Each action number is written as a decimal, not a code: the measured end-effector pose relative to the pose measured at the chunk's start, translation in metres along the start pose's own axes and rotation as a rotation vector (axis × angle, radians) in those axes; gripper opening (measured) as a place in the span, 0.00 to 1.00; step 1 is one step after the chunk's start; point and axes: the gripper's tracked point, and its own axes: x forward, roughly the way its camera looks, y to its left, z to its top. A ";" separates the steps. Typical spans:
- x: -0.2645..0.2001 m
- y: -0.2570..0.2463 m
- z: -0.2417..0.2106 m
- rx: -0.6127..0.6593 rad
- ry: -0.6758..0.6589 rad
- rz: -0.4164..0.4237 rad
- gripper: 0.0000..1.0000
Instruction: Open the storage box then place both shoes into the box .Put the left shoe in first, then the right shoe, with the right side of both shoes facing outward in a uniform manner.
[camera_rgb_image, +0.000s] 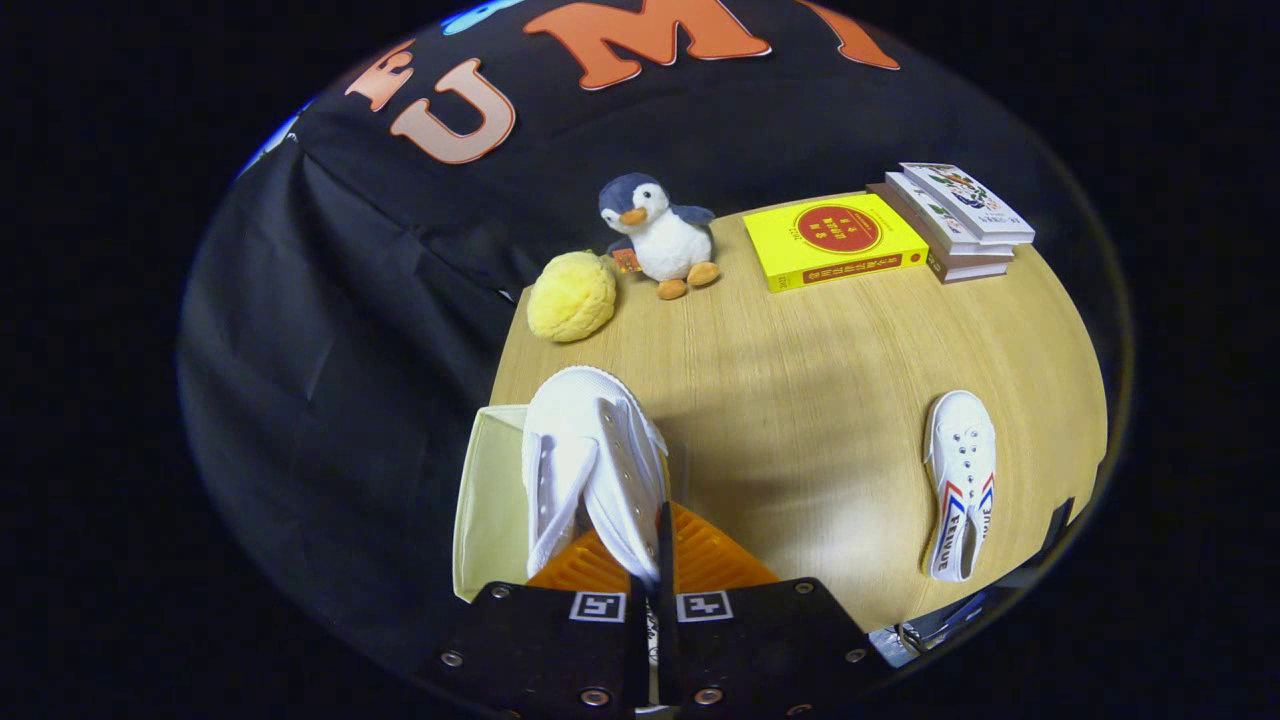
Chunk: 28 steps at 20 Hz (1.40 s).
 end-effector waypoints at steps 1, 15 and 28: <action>0.003 0.007 -0.002 0.000 0.003 -0.006 0.04; 0.076 0.076 -0.044 0.042 0.147 -0.135 0.04; 0.127 0.091 -0.081 0.135 0.283 -0.219 0.05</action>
